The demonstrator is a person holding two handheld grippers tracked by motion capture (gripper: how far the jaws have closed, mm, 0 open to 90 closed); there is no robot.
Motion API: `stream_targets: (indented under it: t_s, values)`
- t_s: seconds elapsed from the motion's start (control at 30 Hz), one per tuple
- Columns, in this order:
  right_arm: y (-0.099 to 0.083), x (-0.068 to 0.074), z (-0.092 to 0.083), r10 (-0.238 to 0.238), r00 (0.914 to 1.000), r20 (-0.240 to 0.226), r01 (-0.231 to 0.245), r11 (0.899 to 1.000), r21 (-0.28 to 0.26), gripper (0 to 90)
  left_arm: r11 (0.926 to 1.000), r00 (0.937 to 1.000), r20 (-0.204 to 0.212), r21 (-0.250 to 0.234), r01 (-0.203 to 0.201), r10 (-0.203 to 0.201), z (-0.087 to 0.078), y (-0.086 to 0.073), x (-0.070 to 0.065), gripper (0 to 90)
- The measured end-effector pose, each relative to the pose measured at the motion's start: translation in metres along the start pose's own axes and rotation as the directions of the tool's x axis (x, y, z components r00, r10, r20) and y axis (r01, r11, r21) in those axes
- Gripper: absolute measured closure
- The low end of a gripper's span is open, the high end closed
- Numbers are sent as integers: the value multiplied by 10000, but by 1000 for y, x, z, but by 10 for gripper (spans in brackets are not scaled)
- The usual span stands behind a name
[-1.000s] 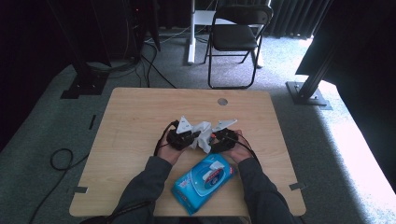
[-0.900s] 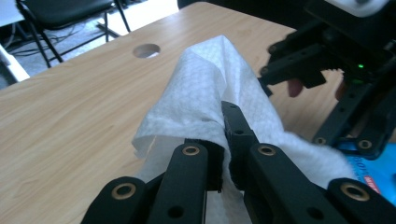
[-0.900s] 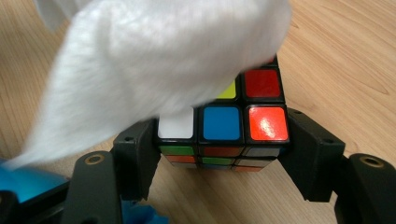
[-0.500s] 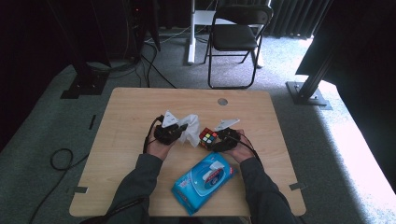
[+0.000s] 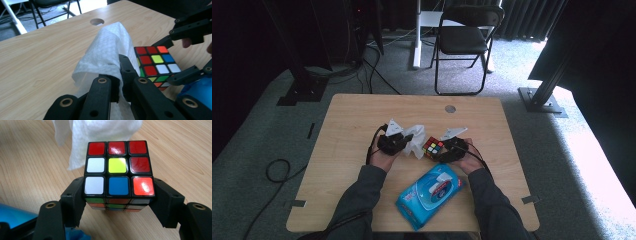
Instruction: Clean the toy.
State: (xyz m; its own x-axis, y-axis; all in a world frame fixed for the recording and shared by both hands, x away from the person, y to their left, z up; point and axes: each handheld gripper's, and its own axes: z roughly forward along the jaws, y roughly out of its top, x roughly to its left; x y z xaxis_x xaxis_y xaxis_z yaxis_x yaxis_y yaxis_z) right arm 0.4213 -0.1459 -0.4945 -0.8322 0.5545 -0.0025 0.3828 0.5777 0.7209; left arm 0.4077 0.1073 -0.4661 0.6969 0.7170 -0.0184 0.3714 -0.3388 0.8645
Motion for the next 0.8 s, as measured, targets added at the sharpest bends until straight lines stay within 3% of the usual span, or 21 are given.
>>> stream_targets:
  t_s: [0.27, 0.8]
  values:
    - [3, 1, 0, -51, 10000, 3, 51, 10000, -71, 342, 9999, 9993, 350, 45, -105, 103, 6, 4, -5, 880]
    - [8, 8, -1, -315, 9992, -247, 308, 9991, -292, 342, 9983, 9984, 462, 461, -355, 334, 21, 5, -13, 878]
